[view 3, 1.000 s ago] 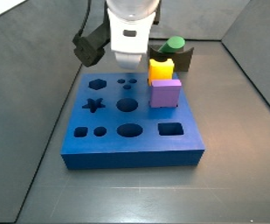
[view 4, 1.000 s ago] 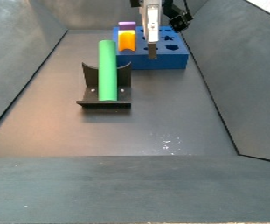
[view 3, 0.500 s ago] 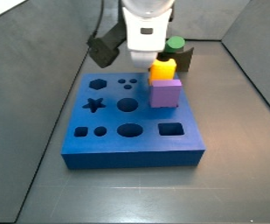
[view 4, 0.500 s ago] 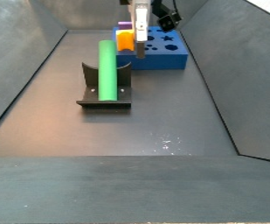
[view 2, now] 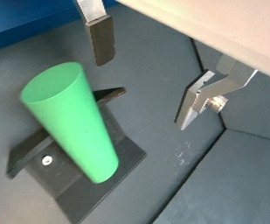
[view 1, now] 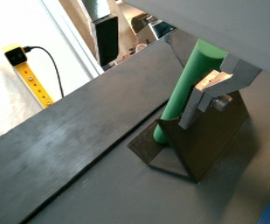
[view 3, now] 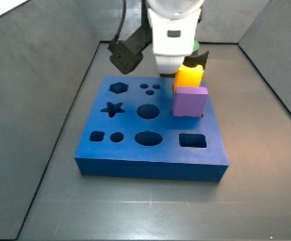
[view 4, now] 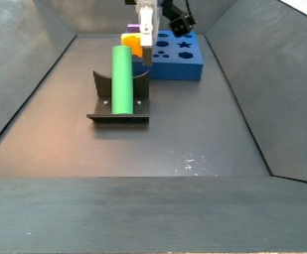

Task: Pick up the oval object. Move up. Place the oval object on the fixture. Regrasp the oval object. Move to above the board. Insert the oval object.
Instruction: Regrasp the oval object.

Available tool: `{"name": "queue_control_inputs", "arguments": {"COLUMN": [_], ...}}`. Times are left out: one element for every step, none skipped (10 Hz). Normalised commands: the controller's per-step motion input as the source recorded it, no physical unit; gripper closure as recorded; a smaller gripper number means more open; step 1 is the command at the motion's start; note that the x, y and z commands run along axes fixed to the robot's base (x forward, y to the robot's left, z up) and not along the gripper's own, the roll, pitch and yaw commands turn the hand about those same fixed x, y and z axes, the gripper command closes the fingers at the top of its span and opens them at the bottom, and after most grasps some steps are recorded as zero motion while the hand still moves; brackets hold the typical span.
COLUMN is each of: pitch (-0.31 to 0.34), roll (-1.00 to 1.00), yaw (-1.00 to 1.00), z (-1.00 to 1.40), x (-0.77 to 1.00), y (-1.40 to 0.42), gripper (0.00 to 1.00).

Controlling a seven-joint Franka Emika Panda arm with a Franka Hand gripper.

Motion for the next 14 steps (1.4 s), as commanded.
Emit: {"name": "queue_control_inputs", "arguments": {"pitch": [0.064, 0.087, 0.098, 0.111, 0.117, 0.12, 0.123, 0.125, 0.126, 0.12, 0.117, 0.118, 0.121, 0.121], "roll": [0.1, 0.1, 0.1, 0.1, 0.1, 0.11, 0.11, 0.11, 0.11, 0.11, 0.1, 0.11, 0.11, 0.11], "yaw": [-0.01, 0.0, 0.0, 0.02, 0.04, 0.05, 0.07, 0.07, 0.08, 0.09, 0.09, 0.09, 0.09, 0.09], "z": [-0.05, -0.04, -0.03, -0.04, -0.04, -0.03, -0.03, -0.03, -0.03, -0.03, -0.03, -0.03, -0.03, -0.03], "x": [0.96, 0.88, 0.84, 0.77, 0.73, 0.68, 0.61, 0.56, 0.53, 0.47, 0.43, 0.4, 0.35, 0.33], "y": [-0.01, -0.01, -0.01, -0.01, -0.01, -0.01, -0.01, -0.01, -0.01, -0.02, -0.02, -0.02, -0.02, -0.02], "gripper": [0.0, 0.0, 0.0, 0.0, 0.0, 0.0, 0.0, 0.0, 0.0, 0.0, 0.0, 0.0, 0.0, 0.0]}}
